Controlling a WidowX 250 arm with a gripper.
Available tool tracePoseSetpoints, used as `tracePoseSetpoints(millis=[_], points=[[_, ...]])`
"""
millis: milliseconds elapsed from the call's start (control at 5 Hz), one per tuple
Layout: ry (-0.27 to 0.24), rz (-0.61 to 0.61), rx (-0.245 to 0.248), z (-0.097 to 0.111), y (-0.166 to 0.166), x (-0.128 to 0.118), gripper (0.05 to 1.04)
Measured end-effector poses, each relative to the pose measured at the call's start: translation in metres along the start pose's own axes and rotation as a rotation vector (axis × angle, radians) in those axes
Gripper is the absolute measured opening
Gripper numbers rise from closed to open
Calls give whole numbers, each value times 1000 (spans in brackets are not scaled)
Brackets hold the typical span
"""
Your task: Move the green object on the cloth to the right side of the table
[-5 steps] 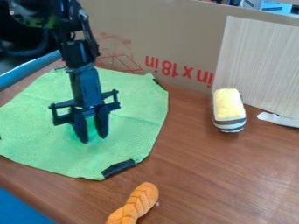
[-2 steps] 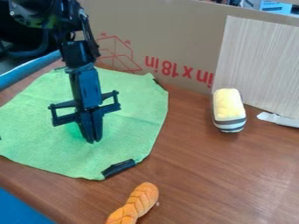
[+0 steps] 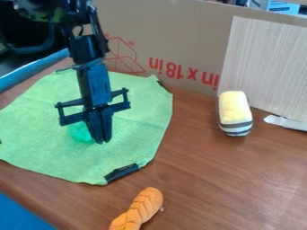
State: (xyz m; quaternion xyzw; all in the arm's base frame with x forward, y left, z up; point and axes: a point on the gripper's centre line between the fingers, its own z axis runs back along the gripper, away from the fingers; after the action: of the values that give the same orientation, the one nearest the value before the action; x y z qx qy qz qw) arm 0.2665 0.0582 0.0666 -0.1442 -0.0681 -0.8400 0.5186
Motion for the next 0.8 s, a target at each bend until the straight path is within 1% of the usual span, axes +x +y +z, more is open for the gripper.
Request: tracePoseSetpoints(millis=[200,400,600,800], points=[[2,22,-2,1,-1,-1,196],[4,75,54,22,-12,-10,436],[-20,153,112,43,-20,-22,728],[-24,243,154,60,-24,-35,983]])
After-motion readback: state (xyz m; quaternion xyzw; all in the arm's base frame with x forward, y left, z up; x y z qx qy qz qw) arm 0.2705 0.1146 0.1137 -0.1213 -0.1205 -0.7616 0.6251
